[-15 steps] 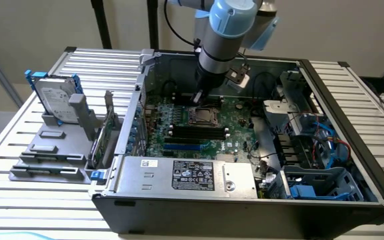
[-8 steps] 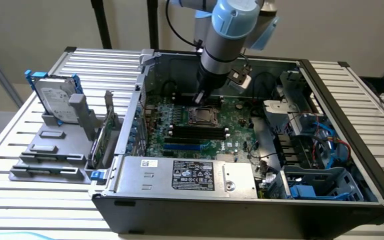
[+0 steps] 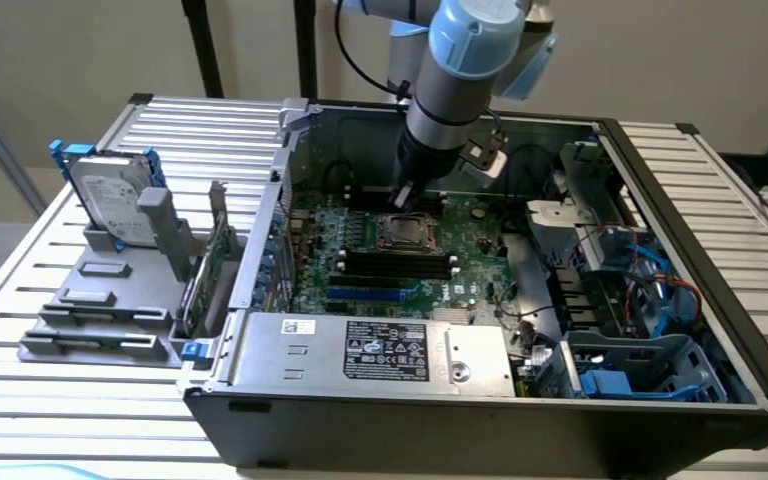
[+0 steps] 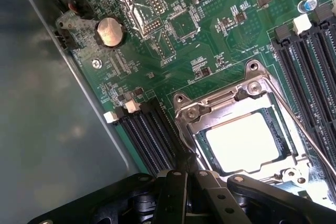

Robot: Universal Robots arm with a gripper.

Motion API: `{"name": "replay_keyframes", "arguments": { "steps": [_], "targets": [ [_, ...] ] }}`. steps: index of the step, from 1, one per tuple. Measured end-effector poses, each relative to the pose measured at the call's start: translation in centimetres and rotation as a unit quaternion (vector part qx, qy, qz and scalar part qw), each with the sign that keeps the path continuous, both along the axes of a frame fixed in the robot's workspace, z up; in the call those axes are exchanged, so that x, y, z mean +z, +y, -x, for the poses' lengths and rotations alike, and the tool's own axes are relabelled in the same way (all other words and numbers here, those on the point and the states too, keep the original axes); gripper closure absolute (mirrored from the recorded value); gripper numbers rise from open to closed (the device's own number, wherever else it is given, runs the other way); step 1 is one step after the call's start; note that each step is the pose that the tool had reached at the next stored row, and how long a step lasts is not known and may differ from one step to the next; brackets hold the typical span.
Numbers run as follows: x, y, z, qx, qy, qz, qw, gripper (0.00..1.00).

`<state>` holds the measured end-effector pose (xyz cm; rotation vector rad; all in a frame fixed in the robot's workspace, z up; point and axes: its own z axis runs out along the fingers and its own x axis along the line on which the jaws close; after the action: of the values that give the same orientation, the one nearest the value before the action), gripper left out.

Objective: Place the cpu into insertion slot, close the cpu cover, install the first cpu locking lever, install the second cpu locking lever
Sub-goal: 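Install the first cpu locking lever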

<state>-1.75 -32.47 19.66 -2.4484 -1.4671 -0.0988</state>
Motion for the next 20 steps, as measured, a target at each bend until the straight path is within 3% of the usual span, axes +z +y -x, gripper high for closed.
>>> {"name": "replay_keyframes", "arguments": {
  "steps": [10,20],
  "targets": [
    [-0.07,-0.01,-0.43,0.0,0.0,0.0033,1.0,0.89],
    [-0.31,-0.07,-0.67,0.0,0.0,0.0026,1.0,0.89]
  ]
}}
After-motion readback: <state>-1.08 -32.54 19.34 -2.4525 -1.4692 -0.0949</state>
